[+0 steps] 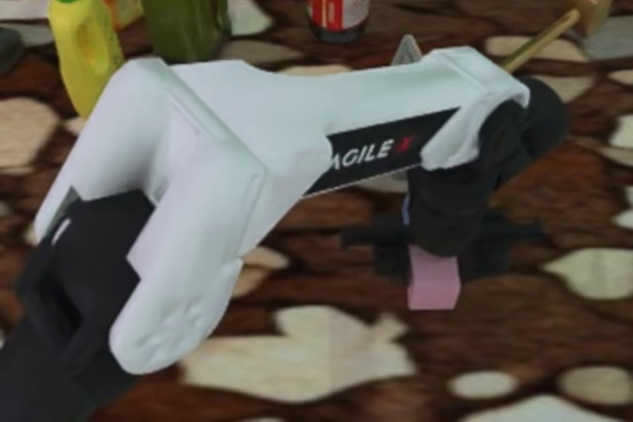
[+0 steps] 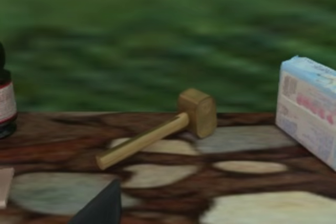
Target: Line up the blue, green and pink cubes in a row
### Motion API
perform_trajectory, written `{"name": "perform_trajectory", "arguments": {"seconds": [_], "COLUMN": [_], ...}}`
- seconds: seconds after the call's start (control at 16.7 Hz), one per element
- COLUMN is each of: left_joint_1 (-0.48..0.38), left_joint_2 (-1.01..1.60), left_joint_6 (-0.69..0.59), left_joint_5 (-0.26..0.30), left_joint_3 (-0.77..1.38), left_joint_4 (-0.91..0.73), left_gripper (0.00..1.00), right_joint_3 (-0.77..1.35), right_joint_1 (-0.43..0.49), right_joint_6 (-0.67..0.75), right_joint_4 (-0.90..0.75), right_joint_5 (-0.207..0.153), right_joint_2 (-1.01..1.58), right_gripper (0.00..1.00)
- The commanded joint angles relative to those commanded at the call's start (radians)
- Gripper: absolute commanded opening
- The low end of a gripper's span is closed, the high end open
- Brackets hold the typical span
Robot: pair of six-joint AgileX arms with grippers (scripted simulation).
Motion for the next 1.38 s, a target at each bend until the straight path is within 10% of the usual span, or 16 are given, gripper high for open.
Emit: {"name": "perform_trajectory", "arguments": {"seconds": [0.66,1.38], "left_joint_1": [0.000,0.003], "left_joint_2": [0.000,-0.004], "left_joint_6": [0.000,-0.001], "left_joint_5": [0.000,-0.002], "left_joint_3": [0.000,0.040], "left_joint_4": [0.000,-0.042], "left_gripper": [0.98,1.00], "right_joint_3": [0.000,0.000], "right_joint_1": [0.000,0.000], "right_joint_6": [0.000,0.000], "right_joint_4": [0.000,0.000], "right_joint_5": [0.000,0.000], "right_joint_2": [0.000,0.000], "right_gripper": [1.00,1.00]}}
